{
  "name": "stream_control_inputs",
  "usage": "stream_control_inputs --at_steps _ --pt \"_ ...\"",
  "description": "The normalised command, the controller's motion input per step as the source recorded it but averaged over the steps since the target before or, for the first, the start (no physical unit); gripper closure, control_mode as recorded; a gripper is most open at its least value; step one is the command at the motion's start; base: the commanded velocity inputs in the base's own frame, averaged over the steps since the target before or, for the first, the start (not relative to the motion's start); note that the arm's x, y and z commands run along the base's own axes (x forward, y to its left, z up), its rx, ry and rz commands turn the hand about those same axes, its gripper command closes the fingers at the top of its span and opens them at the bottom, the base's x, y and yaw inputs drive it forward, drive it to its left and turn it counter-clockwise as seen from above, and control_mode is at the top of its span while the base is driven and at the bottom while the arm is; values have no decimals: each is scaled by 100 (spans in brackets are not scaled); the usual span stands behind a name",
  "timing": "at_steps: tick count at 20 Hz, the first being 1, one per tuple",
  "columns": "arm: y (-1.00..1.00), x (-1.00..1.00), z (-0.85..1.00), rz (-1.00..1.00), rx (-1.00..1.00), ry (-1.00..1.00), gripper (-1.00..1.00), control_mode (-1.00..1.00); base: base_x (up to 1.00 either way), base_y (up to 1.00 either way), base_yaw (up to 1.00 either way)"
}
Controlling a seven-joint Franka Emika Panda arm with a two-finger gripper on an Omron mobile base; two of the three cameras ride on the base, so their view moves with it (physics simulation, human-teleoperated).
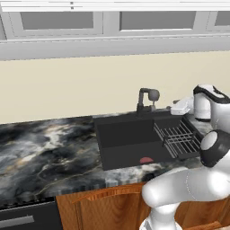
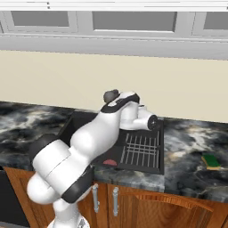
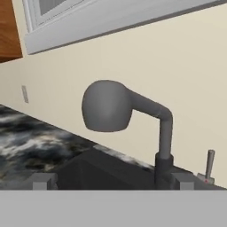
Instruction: Soak the sponge with water for a few seconds and then drop it inside the sink.
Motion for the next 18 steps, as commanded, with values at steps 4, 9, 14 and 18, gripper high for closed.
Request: stream_control_inputs --at_steps 4,9,14,18 --pt "0 38 -13 0 8 0 -100 -100 0 0 0" --pt "0 31 -6 0 1 0 -100 -100 0 0 0" --pt "-3 1 -5 0 0 0 -100 -100 0 0 0" --pt "-3 0 -11 2 0 -1 -100 -100 0 0 0"
